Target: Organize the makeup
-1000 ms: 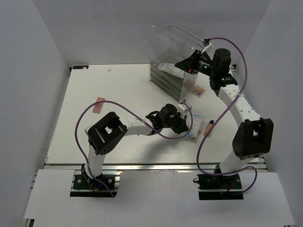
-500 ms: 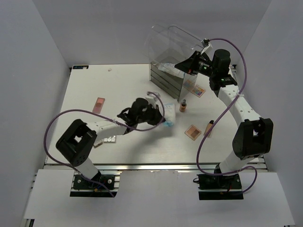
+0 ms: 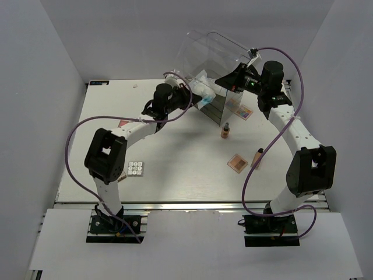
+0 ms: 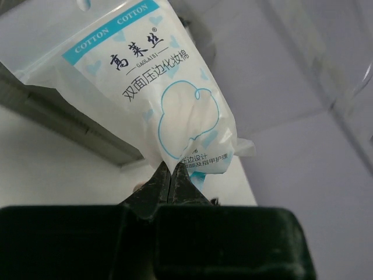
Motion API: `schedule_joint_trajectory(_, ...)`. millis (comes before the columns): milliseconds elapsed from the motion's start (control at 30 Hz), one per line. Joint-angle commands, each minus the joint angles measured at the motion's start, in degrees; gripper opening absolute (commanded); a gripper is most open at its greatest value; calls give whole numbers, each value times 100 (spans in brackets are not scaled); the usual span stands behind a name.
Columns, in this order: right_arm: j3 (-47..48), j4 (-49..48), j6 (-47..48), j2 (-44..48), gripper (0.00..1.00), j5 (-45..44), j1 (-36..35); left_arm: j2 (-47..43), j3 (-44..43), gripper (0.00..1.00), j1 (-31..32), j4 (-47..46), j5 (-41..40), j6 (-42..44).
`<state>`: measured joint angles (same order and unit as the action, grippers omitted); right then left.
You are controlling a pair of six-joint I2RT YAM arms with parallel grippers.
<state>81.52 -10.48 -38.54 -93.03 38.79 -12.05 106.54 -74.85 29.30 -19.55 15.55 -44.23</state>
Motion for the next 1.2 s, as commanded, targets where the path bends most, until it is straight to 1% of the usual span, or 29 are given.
schedule_joint_trajectory(0, -13, -297, 49, 242, 7, 244, -34, 313, -723, 0, -29, -321, 133, -472)
schedule_joint_trajectory(133, -48, -341, 22, 259, 7, 226, -34, 805, -1198, 0, -56, -741, 1, -938)
schedule_joint_trajectory(267, -66, -332, 14, 303, 7, 252, -25, 1324, -1541, 0, -65, -1322, -166, -1649)
schedule_joint_trajectory(300, -66, -332, 14, 303, 7, 270, -34, 1421, -1689, 1, -73, -1558, -184, -1790)
schedule_joint_trajectory(400, -136, -341, 14, 339, 7, 261, -25, 1825, -1962, 7, -73, -1823, -263, -2264)
schedule_joint_trajectory(467, -188, -349, 22, 374, 7, 252, -25, 2107, -2252, 16, -65, -2000, -307, -2537)
schedule_joint_trajectory(500, -206, -349, 14, 391, 7, 244, -34, 2177, -2349, 22, -65, -2052, -307, -2616)
schedule_joint_trajectory(533, -224, -349, 31, 409, 7, 235, -25, 2247, -2489, 35, -65, -2096, -316, -2704)
schedule_joint_trajectory(567, -233, -349, 23, 409, 7, 235, -25, 2326, -2499, 57, -73, -2166, -342, -2879)
schedule_joint_trajectory(600, -241, -358, 31, 426, 7, 243, -34, 2327, -2482, 61, -65, -2358, -351, -2951)
schedule_joint_trajectory(667, -241, -349, 49, 435, 7, 244, -34, 2231, -2342, 68, -65, -2457, -403, -3039)
schedule_joint_trajectory(700, -241, -349, 49, 444, 7, 244, -34, 2170, -2263, 69, -65, -2509, -421, -3048)
schedule_joint_trajectory(867, -250, -376, 23, 444, 8, 244, -34, 1722, -1543, 69, -108, -2606, -430, -2908)
schedule_joint_trajectory(933, -233, -376, 31, 444, 8, 252, -34, 1397, -1262, 66, -135, -2607, -448, -2759)
schedule_joint_trajectory(967, -233, -384, 31, 444, 8, 252, -34, 1265, -956, 64, -170, -2598, -456, -2706)
schedule_joint_trajectory(1033, -233, -367, 31, 444, 8, 252, -34, 870, -612, 48, -214, -2606, -500, -2565)
schedule_joint_trajectory(1067, -241, -376, 40, 444, 8, 252, -34, 738, -253, 41, -275, -2633, -500, -2547)
schedule_joint_trajectory(1100, -250, -376, 31, 444, 8, 252, -34, 493, -75, 27, -302, -2685, -474, -2521)
schedule_joint_trajectory(1167, -259, -350, 57, 444, 8, 252, -25, 246, 267, 19, -425, -2659, -439, -2468)
